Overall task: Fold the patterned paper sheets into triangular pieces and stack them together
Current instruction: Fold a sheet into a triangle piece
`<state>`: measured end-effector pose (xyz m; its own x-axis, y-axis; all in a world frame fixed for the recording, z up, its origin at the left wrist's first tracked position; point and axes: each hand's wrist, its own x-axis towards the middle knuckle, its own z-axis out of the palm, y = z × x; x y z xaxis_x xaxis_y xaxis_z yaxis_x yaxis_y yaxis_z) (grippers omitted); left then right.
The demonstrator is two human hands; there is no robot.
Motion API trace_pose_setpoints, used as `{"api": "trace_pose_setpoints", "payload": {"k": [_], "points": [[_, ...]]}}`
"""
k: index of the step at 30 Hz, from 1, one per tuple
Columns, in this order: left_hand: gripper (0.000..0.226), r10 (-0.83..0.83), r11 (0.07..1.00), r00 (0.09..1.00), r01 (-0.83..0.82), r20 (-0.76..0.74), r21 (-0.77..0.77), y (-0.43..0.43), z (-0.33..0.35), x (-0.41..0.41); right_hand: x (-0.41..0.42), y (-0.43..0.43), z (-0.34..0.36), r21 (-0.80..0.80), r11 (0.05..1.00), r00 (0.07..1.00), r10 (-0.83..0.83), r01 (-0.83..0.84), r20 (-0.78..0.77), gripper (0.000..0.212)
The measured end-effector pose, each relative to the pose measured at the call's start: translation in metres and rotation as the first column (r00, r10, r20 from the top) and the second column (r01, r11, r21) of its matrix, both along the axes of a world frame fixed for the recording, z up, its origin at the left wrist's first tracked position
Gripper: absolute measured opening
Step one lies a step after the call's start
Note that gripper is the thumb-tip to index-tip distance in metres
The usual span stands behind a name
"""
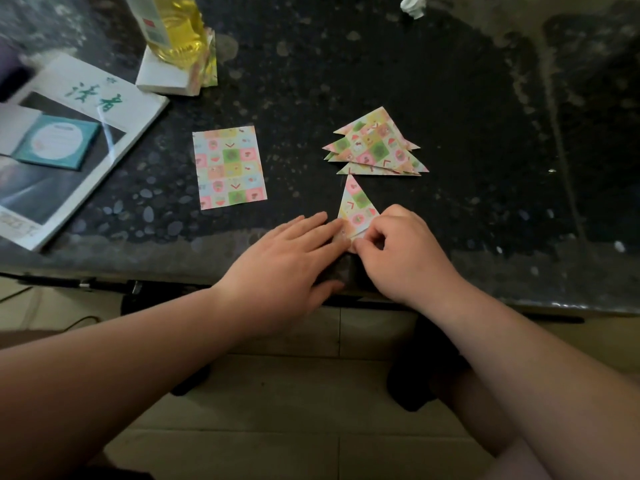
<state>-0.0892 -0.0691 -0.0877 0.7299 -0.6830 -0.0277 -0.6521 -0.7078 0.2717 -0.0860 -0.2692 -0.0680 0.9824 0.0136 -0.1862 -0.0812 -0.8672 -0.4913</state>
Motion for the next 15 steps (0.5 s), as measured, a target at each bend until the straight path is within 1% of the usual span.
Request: {"api": "trace_pose_setpoints", "payload": {"k": [2, 4, 7, 11, 15], "points": [[0.074, -0.038, 0.994, 0.999, 0.036, 0.016, 0.102, 0.006, -0.002, -0.003, 0.0, 0.002, 0.002, -0.01, 1.0, 1.0, -0.008, 0.008, -0.008, 0.029], [0.079, -0.06, 0.986, 0.998, 0.055, 0.026, 0.16, 0.011, -0.003, -0.005, 0.0, 0.003, 0.002, -0.024, 1.0, 1.0, -0.014, 0.014, -0.01, 0.028], [0.081, -0.08, 0.979, 0.997, 0.077, 0.009, 0.187, 0.015, -0.002, -0.005, -0.001, 0.002, 0.004, -0.043, 0.998, 0.999, -0.04, 0.039, -0.024, 0.025], [0.083, -0.08, 0.978, 0.996, 0.073, 0.026, 0.197, 0.014, -0.001, -0.005, 0.0, 0.001, 0.006, -0.043, 0.996, 0.993, -0.077, 0.074, -0.086, 0.021], [0.083, -0.086, 0.975, 0.995, 0.074, 0.047, 0.21, 0.014, -0.003, -0.005, 0.001, 0.002, 0.006, -0.038, 0.995, 0.989, -0.093, 0.089, -0.116, 0.017]]}}
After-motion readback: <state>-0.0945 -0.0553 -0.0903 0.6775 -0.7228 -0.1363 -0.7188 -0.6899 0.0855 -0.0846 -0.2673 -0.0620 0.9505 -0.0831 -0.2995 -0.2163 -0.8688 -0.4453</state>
